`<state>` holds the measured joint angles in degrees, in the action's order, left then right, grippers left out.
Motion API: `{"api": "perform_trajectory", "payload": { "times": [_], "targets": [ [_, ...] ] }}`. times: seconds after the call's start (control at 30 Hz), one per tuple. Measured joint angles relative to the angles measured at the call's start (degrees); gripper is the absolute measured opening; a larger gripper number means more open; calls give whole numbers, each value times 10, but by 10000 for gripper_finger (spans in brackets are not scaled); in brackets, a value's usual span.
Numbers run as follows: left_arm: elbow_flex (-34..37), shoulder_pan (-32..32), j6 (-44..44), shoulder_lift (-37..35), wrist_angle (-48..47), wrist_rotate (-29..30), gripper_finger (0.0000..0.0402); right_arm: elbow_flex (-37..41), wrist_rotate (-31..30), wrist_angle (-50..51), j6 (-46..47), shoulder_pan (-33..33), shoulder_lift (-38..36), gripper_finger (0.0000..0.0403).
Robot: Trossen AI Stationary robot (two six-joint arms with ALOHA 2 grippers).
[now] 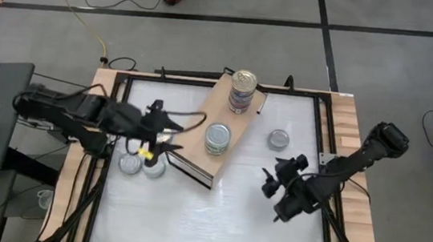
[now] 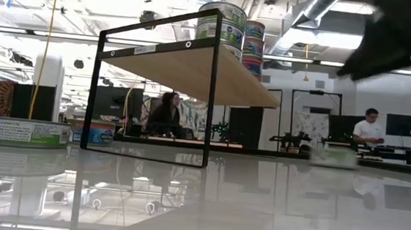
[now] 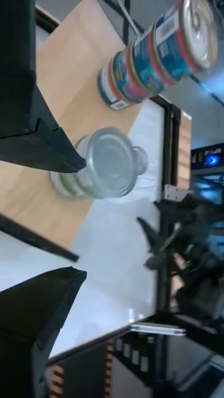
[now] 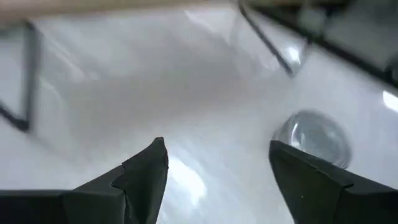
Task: Stack canned seafood by type on shelf
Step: Stack the green tuna can on top of the other green tuna can
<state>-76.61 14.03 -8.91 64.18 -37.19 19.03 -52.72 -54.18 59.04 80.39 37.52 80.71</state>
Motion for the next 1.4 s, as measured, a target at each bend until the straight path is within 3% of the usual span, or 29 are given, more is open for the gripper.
{"api": "perform_trajectory", "payload": {
  "times": [0.1, 0.2, 0.33, 0.53, 0.8, 1.0, 1.1, 1.4],
  "targets": [
    [7, 40, 7, 6, -8, 26, 252, -13, 40, 49, 36, -9, 0, 301],
    [16, 59, 35, 18, 0, 41, 252, -19, 134, 87, 21, -72, 0, 301],
    [43, 65, 79, 26, 26, 38, 252, -4, 187, 75, -75, -159, 3, 302],
    [101, 84, 115, 14, 62, 31, 251, 0, 201, 83, -192, -268, 0, 302],
    [132, 93, 141, 8, 66, 24, 249, 10, 275, 31, -370, -464, -1, 302],
    [132, 107, 154, -9, 53, 22, 249, 19, 383, -6, -463, -589, -2, 302],
    [132, 114, 134, -16, 32, 23, 249, 26, 406, -13, -473, -591, -2, 302],
    [132, 123, 124, -21, 19, 49, 248, 41, 266, -1, -449, -436, 2, 301]
  ]
}}
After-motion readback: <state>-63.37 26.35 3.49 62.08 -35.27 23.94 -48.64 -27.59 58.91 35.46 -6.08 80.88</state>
